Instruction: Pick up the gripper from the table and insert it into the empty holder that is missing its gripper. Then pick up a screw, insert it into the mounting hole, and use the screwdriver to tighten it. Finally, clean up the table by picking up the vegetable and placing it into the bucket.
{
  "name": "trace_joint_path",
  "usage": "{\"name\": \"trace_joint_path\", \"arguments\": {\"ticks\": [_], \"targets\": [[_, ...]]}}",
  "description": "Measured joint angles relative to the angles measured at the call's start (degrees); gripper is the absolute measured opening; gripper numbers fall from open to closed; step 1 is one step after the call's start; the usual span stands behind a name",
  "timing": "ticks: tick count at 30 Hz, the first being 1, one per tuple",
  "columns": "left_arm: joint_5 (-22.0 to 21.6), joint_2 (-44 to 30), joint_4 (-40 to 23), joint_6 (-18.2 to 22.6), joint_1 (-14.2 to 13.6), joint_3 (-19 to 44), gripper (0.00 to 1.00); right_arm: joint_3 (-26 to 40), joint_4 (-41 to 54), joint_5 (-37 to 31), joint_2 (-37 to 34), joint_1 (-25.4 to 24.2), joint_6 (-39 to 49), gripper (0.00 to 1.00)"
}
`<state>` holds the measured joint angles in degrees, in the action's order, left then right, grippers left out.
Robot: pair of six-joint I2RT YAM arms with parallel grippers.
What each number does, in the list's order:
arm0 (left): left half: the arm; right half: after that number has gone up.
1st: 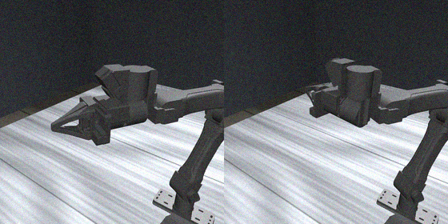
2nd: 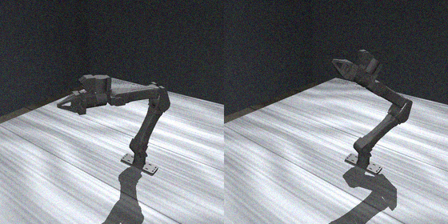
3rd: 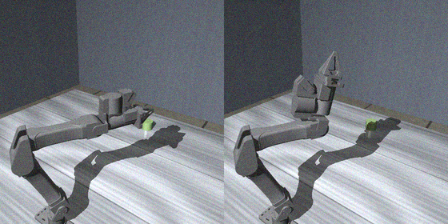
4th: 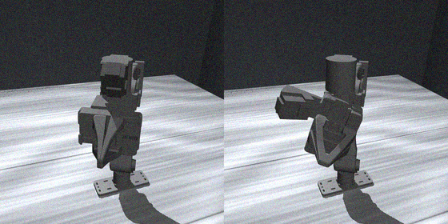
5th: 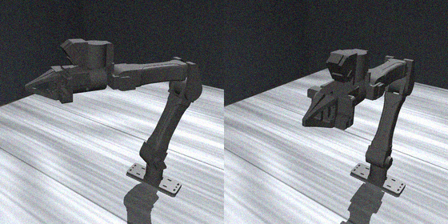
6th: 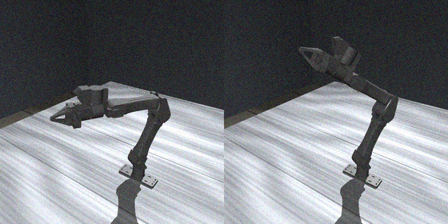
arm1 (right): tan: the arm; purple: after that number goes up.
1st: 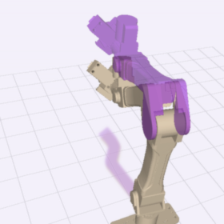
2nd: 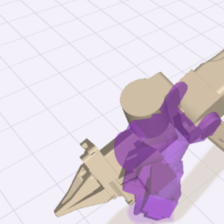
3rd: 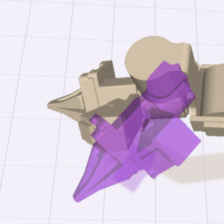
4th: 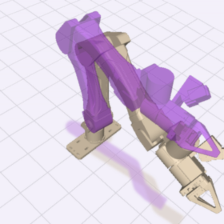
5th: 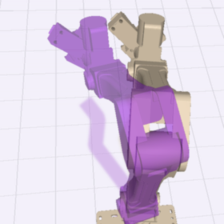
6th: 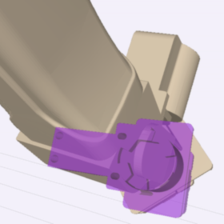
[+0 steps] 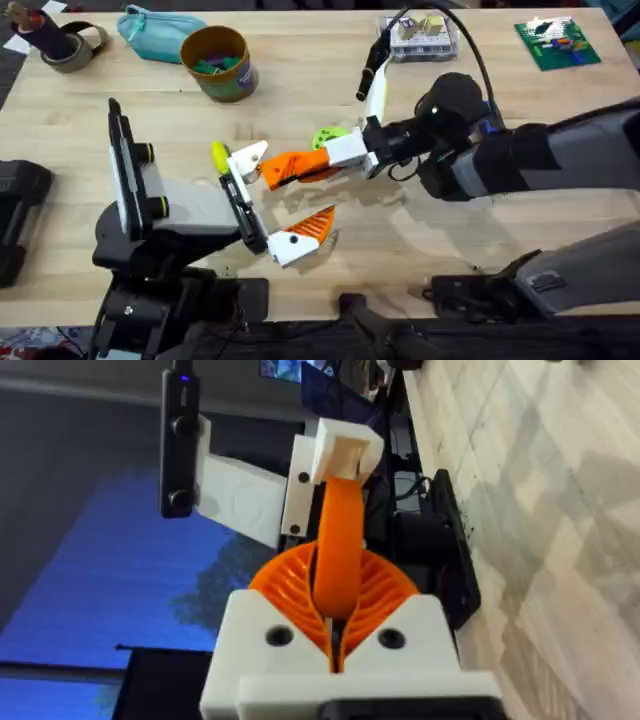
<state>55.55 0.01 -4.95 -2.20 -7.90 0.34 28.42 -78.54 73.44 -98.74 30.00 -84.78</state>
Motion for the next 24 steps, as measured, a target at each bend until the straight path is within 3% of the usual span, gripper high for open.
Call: {"name": "trace_joint_path", "arguments": {"ticks": [24], "targets": [[0.0,0.0,0.0,0.0,0.0,0.0,0.987,0.0,-1.0,-2.4,0.0,0.0,0.0,0.024]]}}
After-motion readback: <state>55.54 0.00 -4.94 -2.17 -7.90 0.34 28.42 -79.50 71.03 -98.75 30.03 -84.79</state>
